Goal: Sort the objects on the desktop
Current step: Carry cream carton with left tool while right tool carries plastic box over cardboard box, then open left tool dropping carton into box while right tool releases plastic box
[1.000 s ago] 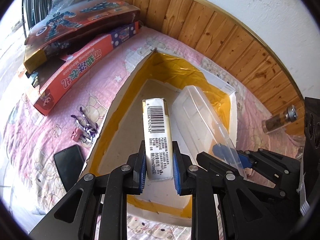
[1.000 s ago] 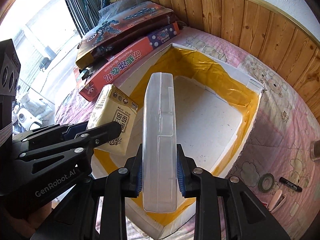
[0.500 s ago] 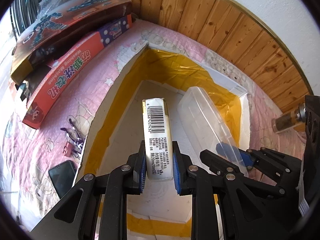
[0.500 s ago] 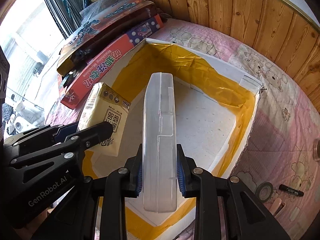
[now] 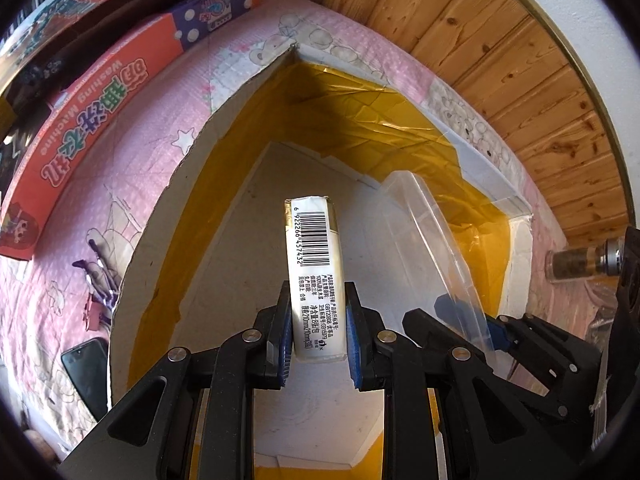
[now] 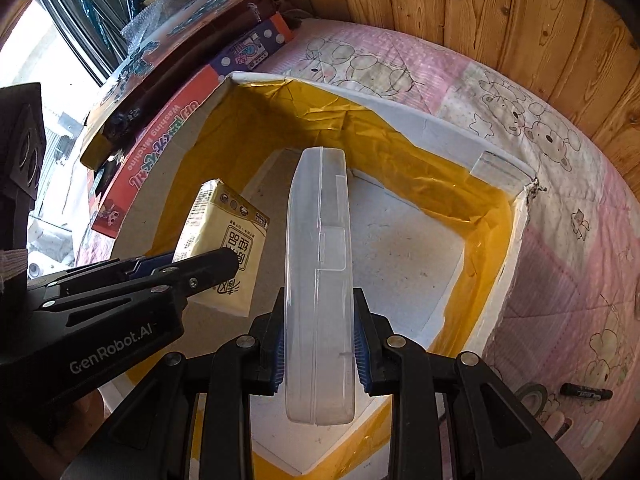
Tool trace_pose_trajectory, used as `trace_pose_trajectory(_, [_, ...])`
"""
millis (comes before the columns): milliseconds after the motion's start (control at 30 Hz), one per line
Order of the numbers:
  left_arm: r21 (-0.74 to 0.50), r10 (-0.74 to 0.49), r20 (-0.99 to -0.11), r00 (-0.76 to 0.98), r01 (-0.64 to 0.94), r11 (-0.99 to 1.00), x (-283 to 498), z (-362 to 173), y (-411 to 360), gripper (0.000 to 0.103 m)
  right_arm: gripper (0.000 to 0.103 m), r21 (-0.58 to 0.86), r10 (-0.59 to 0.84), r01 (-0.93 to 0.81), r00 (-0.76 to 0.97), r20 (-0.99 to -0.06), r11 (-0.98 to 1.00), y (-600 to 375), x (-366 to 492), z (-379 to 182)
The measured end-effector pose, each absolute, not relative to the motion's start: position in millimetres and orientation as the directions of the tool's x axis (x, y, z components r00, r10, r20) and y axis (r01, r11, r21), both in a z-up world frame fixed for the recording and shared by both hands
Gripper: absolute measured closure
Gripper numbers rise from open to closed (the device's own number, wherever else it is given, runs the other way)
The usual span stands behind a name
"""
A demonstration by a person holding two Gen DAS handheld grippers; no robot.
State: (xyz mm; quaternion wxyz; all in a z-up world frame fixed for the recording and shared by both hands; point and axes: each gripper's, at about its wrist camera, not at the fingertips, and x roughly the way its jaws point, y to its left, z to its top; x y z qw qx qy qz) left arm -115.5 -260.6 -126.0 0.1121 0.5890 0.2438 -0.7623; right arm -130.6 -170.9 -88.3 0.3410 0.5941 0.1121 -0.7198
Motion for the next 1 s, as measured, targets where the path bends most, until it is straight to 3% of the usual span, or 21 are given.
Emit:
trace_pose_trajectory(333, [-0.14, 0.03, -0.966, -0.256, 0.422, -0.896, -132.0, -143.9, -257.0, 0.078, 0.073, 0.216, -0.316, 0.624, -0.052, -0.947, -0.751, -178.5, -135.6, -101.2])
trace_pose_trajectory(500, [-0.131, 0.021, -0.967, -0.255, 0.42, -0.898, -125.4, -141.0, -255.4, 0.071, 0.073, 0.2, -0.311, 0.628, -0.07, -0.948, -0.752, -174.5, -130.1, -99.3])
trace_pose_trajectory(733, [-0.119, 0.002, -0.96, -0.279, 0.402, -0.908, -107.7, -120.9, -250.3, 0.07, 0.061, 0.207, -0.331, 0.623, -0.088, -0.939, -0.754, -164.6, -122.8, -84.4])
trace_pose_trajectory(1000, [-0.121, -0.004, -0.951, -0.308, 0.386, -0.915, -80.3, -98.1, -234.9, 0.07, 0.059, 0.213, -0.346, 0.619, -0.101, -0.933, -0.756, -155.4, -95.8, -65.3])
